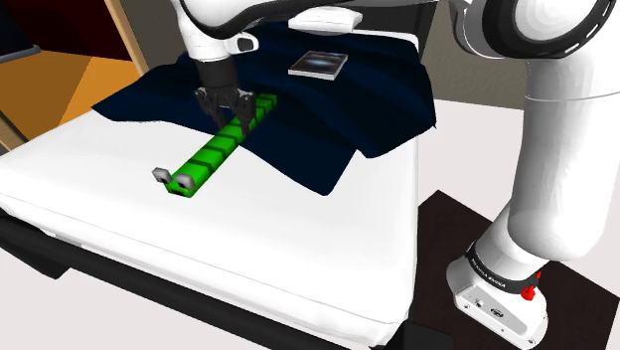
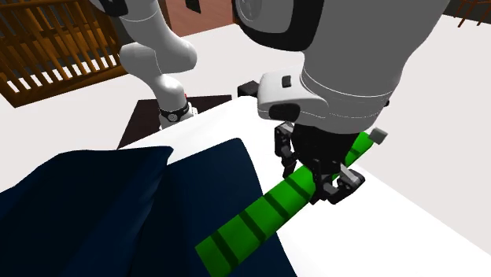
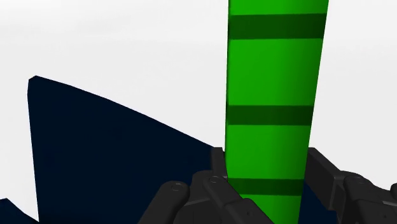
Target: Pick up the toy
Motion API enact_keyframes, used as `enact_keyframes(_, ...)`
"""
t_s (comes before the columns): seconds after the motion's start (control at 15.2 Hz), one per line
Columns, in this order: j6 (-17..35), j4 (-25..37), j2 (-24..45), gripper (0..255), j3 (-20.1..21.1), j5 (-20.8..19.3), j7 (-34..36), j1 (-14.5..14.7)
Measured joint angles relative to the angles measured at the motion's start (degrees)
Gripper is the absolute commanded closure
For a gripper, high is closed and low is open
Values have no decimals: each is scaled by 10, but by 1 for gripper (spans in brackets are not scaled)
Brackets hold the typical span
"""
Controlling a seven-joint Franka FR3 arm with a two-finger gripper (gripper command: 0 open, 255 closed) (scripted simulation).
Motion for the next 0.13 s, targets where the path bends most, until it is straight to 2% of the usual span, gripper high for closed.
enact_keyframes(0.13, -15, 16, 1, 255, 1, 0, 0, 3)
